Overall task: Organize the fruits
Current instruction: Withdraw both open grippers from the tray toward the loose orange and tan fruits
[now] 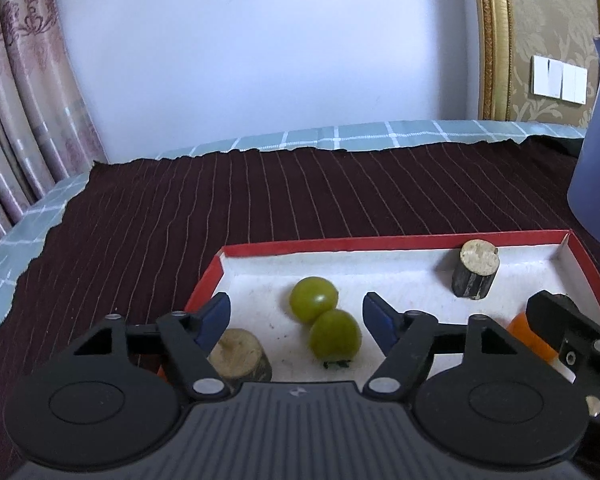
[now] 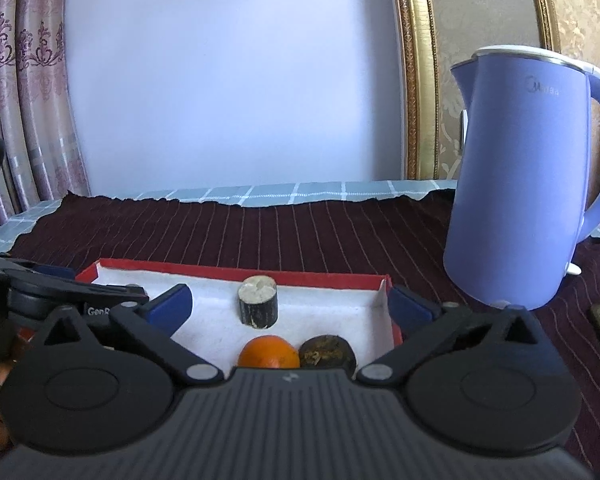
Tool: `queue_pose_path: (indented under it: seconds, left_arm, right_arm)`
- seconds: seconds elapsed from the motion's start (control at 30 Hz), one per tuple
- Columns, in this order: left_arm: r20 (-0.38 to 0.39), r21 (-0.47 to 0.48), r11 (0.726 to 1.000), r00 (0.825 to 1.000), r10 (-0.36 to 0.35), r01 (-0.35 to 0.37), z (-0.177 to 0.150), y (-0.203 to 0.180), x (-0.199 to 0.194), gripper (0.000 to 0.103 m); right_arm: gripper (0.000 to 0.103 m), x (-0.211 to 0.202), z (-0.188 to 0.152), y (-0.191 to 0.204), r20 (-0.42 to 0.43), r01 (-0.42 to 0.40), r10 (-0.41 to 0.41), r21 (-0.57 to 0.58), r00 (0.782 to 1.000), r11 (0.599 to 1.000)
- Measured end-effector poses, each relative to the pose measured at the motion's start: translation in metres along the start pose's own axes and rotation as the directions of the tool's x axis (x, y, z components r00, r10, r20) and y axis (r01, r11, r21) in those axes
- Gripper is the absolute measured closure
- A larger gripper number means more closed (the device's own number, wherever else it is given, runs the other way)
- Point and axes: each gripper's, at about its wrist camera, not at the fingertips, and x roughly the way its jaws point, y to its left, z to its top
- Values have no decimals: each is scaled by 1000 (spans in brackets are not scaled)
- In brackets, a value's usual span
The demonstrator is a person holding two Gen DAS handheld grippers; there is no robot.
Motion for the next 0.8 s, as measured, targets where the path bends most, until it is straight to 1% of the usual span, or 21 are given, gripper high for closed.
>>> queue_pose_path:
  seconds: [0.1, 0.43, 0.53, 0.63, 0.8]
  left_arm:
    - [-1, -14, 1000, 1000, -2, 2, -4, 6, -5, 27]
    - [-7, -71, 997, 999, -34, 33, -28, 34, -29, 27]
    - [-12, -93, 995, 999, -38, 36, -33, 41, -32, 27]
    - [-19, -98, 994, 999, -39, 37, -39, 44, -33, 27]
    - [-35, -107, 993, 998, -48, 44, -49, 48, -34, 26]
  right_arm:
    - [0, -2, -3, -1, -3, 9, -9, 10, 1000, 1000]
    - [0, -14, -11, -9, -25, 42, -39, 103, 999, 994]
    - [0, -18, -16, -7, -35, 40, -37, 103, 999, 994]
    - [0, -21, -20, -4, -21, 36, -34, 87, 999, 996]
    - [0, -26, -23, -1, -14, 55, -54, 68, 998, 996]
